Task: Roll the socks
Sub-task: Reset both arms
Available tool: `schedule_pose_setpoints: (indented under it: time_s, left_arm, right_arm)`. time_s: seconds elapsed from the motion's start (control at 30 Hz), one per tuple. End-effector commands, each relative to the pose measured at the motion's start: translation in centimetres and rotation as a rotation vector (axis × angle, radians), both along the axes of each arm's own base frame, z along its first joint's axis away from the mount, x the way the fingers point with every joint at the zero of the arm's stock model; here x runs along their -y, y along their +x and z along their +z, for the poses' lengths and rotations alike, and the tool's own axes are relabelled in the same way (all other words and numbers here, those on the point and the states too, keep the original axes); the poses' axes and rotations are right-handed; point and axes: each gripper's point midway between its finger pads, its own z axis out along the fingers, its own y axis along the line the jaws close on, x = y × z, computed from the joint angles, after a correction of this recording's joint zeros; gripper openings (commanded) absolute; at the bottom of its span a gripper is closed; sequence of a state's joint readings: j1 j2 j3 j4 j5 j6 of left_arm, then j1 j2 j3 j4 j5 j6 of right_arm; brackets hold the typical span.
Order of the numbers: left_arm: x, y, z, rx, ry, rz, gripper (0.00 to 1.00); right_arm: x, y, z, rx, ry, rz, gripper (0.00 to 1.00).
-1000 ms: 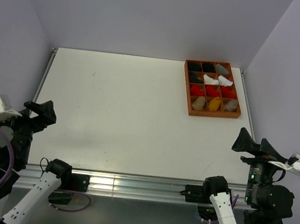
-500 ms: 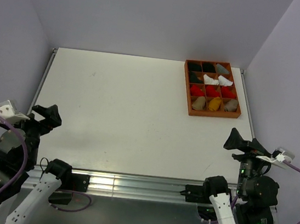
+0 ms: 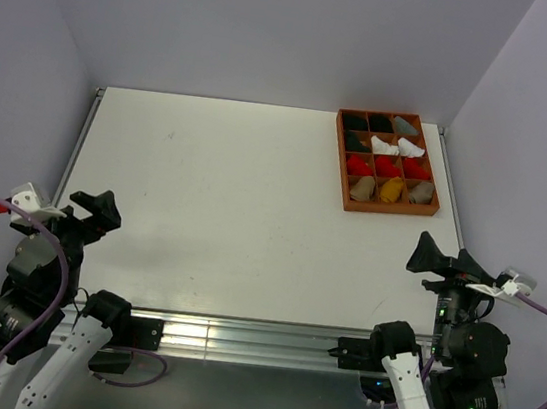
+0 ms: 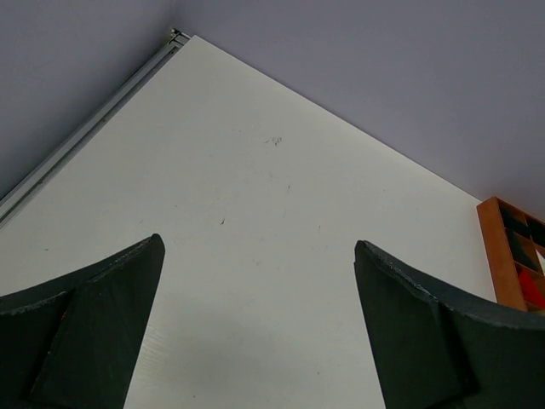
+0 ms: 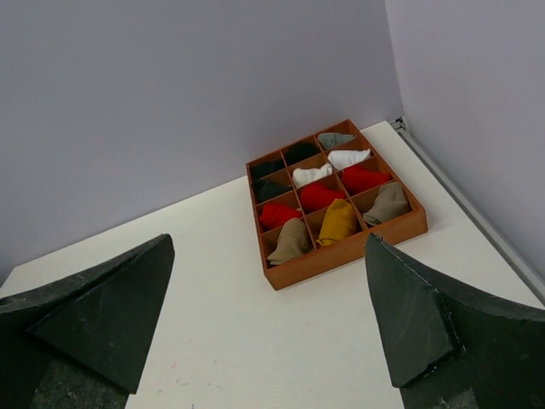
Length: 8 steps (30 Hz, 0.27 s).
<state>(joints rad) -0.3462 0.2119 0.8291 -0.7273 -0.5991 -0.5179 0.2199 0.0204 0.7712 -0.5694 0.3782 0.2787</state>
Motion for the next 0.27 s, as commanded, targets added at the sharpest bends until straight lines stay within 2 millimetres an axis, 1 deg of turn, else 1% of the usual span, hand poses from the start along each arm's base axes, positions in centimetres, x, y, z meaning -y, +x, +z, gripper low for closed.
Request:
schedule_pose_setpoints:
  time_s: [0.0, 0.23]
  left_arm:
    - [0.32, 0.36, 1.43, 0.066, -0.029, -0.01, 0.99]
    - [0.9, 1.28, 1.03, 0.068, -0.03, -0.026, 0.99]
  right_arm:
    - [-0.26, 0.45, 1.06, 0.03, -0.009, 0.011, 1.0]
    - [-0.62, 0.75, 1.2, 0.025, -0.014, 0.028, 1.0]
